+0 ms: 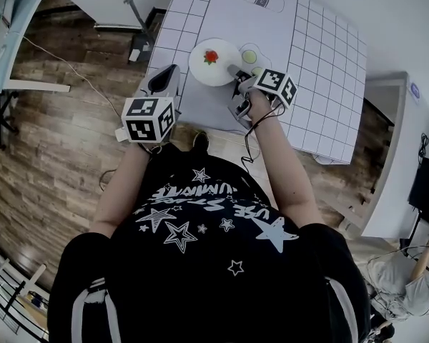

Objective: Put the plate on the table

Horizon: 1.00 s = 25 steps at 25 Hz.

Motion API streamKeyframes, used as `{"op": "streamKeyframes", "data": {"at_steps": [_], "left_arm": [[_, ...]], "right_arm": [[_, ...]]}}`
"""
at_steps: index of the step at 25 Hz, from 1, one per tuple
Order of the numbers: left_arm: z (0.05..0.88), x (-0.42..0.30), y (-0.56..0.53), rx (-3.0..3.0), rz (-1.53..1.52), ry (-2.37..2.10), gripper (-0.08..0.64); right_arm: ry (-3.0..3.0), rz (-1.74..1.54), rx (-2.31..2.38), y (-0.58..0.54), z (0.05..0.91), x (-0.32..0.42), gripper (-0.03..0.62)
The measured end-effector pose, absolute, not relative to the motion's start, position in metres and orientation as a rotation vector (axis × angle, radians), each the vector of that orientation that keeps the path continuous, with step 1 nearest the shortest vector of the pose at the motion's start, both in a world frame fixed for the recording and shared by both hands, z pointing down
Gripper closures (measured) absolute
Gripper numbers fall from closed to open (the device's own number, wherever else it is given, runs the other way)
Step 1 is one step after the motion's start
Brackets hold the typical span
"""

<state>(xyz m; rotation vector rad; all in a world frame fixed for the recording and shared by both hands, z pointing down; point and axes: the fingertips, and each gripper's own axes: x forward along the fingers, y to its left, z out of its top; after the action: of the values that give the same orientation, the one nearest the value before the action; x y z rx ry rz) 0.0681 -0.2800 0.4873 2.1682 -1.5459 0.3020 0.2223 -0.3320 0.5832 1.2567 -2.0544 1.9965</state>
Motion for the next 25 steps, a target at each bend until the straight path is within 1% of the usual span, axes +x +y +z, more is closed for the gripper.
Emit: {"op": "streamKeyframes", "data": {"at_steps": [4,9,13,20,25], "left_arm": [[0.487,0.067,-0.279,2.172,0.299,-1.541,0.551],[0.485,0.065,-0.28,2.183,0.3,-1.534,0.551],[0.482,0.06,-0.281,2.191,0.298,-1.536,0.551],[0.479,0.045,-0.278,2.209,0.305,-1.514,0.551],[0.476,0.035,-0.271,2.252,0.308,-1.456,0.551]], "right_arm": [[-2.032,1.921,1.314,-0.332,0.584,0.229,0.482],[-2.03,1.916,1.37,-0.332,0.581,0.238,0.482],[-2.065,1.936,1.422,-0.331,0.568,0.243,0.482],[-2.157,1.829,1.59,-0.339,0.545,0.258,0.485],[-2.17,1.741,1.729,-0.33,0.531,0.263,0.536]]}}
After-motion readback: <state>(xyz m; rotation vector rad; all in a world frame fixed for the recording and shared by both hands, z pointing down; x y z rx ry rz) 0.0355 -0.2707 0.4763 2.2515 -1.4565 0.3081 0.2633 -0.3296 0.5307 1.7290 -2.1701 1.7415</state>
